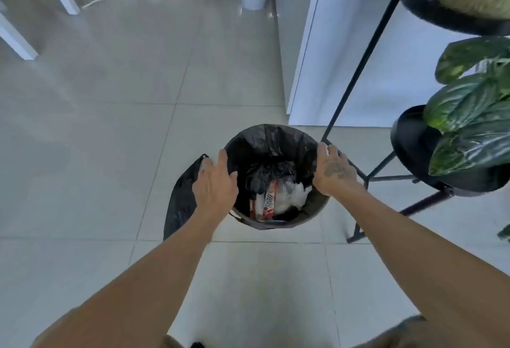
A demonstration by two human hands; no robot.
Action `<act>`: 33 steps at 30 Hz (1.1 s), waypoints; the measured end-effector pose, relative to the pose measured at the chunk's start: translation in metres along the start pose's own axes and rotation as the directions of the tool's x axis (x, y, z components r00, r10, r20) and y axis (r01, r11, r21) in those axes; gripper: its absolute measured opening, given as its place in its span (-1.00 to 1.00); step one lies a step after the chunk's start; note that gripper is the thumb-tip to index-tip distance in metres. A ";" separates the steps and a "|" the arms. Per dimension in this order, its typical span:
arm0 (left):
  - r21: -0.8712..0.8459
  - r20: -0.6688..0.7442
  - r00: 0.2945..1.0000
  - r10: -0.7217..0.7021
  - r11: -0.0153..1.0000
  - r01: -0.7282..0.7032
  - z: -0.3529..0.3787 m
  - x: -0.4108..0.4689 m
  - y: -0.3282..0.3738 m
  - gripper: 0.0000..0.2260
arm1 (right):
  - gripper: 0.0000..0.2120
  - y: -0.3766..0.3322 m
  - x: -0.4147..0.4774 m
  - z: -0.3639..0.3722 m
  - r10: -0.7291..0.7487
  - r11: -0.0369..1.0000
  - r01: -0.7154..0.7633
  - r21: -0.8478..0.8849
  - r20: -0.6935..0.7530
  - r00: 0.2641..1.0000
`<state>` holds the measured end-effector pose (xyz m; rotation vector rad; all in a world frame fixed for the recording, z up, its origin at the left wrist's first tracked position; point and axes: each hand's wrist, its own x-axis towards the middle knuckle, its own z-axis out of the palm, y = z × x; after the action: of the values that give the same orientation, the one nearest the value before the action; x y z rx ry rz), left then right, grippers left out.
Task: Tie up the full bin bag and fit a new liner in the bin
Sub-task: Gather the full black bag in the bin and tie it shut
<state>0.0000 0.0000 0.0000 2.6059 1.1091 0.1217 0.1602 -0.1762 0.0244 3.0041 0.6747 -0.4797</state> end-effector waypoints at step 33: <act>-0.689 0.686 0.689 -0.233 0.097 0.719 0.090 -0.047 -0.102 -0.16 | -0.75 0.011 -0.067 0.139 0.173 -0.273 -0.609 0.745 0.660 0.731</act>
<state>-0.0855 0.0105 -0.1151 0.9589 1.1489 0.0329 0.0669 -0.2265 -0.0883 3.4743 -1.7314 -2.1662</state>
